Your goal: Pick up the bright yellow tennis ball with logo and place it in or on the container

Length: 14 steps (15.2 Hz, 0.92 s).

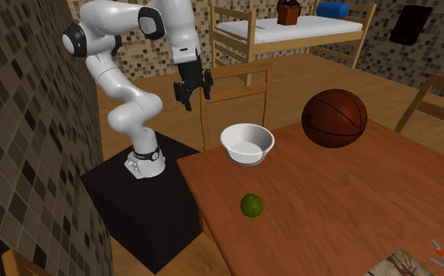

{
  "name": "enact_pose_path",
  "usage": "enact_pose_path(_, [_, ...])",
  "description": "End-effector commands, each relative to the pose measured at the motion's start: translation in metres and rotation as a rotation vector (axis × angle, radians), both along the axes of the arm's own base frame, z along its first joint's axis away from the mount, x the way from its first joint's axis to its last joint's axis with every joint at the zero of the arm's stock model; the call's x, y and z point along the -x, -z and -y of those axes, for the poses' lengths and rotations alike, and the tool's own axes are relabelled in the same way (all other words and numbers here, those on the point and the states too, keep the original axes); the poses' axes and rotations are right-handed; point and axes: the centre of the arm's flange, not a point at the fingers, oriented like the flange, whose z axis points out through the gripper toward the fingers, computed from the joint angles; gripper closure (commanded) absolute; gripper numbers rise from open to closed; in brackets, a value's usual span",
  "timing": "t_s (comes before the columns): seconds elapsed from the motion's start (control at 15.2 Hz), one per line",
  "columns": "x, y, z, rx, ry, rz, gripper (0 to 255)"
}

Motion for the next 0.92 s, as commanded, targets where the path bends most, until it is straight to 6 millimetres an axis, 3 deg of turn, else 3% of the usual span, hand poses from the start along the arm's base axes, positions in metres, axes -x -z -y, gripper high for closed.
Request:
enact_pose_path(0.0, [0.0,0.0,0.0,0.0,0.0,0.0,0])
enact_pose_path(0.86, [-0.124,0.084,0.046,0.077,0.039,0.1,0])
